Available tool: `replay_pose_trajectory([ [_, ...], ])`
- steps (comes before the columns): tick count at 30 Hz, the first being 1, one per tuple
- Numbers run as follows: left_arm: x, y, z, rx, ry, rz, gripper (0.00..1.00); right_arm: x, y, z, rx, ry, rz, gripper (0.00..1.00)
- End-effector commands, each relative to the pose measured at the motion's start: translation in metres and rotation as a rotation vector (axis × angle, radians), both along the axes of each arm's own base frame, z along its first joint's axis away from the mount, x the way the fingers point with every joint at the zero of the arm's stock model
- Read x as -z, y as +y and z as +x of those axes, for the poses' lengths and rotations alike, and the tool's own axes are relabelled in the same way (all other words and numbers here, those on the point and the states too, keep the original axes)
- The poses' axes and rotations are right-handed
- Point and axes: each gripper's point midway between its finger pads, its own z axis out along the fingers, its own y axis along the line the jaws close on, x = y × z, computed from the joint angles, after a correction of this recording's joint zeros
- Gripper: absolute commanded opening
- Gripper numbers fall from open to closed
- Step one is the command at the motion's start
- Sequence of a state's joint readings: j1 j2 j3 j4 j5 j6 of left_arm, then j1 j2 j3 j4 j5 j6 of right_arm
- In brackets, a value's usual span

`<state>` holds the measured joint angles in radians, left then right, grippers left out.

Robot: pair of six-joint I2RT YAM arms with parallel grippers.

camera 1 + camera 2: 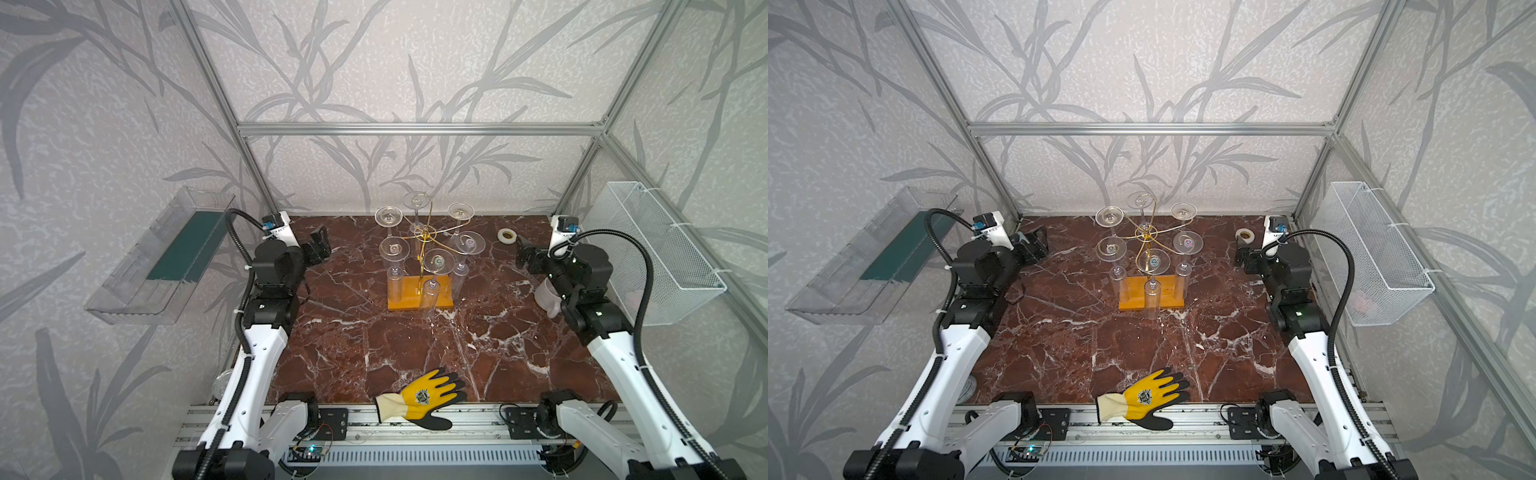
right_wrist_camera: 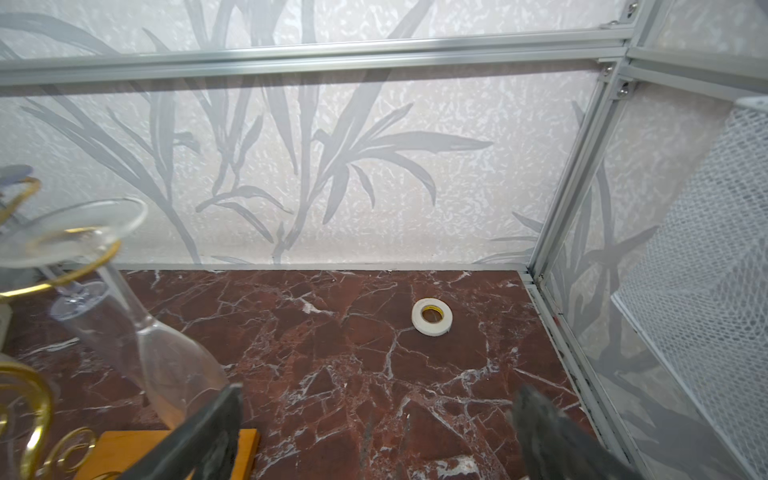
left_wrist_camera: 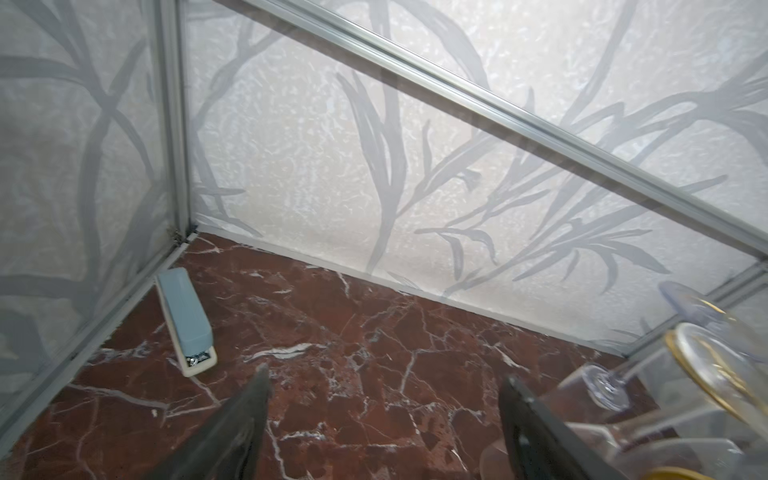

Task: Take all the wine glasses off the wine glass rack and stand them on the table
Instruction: 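Raise both grippers and move them toward the gold glass rack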

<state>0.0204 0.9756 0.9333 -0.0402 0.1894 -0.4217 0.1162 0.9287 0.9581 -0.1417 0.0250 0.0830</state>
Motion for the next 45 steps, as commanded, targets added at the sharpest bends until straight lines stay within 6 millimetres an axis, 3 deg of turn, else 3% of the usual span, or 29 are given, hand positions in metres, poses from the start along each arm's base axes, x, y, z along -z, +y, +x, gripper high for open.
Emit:
replay_pose_trajectory([
  [1, 0.006, -0.034, -0.014, 0.151, 0.136, -0.232, 0.83, 0.014, 0.018, -0.017, -0.095, 0.171, 0.067, 0.99],
  [6, -0.015, -0.055, -0.022, 0.254, 0.115, -0.335, 0.80, -0.011, 0.034, -0.028, -0.179, 0.125, 0.160, 0.99],
  [16, -0.064, -0.107, -0.023, 0.504, 0.099, -0.531, 0.80, -0.020, 0.067, -0.047, -0.363, 0.205, 0.273, 0.99],
  [30, -0.044, -0.149, 0.011, 0.574, 0.266, -0.697, 0.71, -0.019, 0.079, -0.067, -0.438, 0.269, 0.318, 0.99],
  [45, -0.041, -0.163, 0.028, 0.578, 0.289, -0.765, 0.60, -0.012, 0.079, -0.066, -0.426, 0.310, 0.346, 0.99],
])
